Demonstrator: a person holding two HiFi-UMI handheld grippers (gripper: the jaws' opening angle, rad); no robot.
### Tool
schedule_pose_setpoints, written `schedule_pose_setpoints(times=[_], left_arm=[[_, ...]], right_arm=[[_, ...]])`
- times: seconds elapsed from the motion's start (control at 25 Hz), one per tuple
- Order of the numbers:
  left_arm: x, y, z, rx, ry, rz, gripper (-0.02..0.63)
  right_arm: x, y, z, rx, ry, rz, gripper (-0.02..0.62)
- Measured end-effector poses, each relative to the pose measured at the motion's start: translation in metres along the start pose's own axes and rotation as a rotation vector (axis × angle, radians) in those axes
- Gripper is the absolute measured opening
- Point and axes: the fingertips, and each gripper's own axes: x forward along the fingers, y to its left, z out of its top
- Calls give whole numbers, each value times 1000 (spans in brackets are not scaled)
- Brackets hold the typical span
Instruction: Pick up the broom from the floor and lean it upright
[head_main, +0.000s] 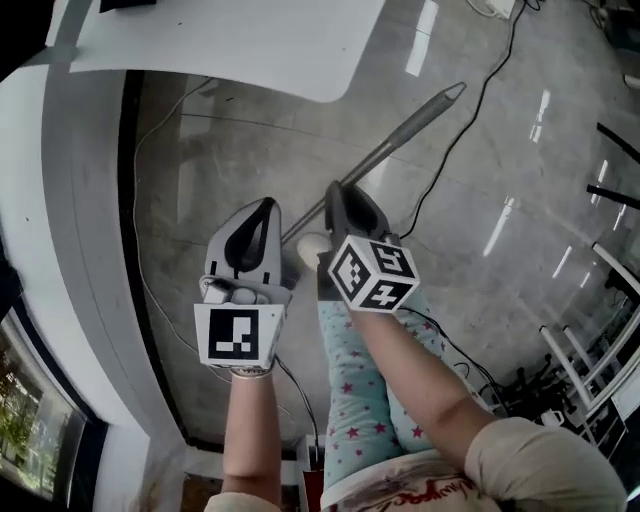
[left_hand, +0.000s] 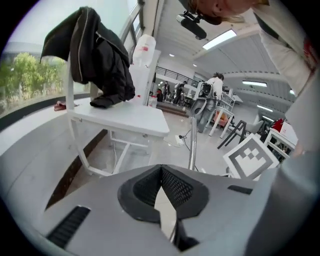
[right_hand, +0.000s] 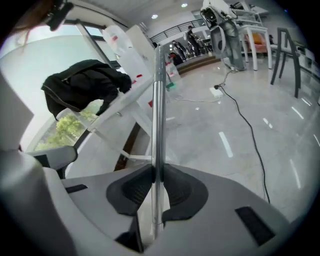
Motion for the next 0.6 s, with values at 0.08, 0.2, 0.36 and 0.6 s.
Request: schedule_pose_setpoints(times=[0.08,0.2,0.36,0.6], left_arm=[[-22,3,17,-10,-42,50,20],[-61,13,37,-39,-81,125,20],[-121,39,63,-59,-158,254,20],[-222,78,78,-150,-264,442,20]], right_arm=[[-20,25,18,-74,-32,65,86],[-46,70,41,-198,-61,150,87],[-73,149,53,-374,-65,312,87],[-115,278,31,-689,-63,619,89]])
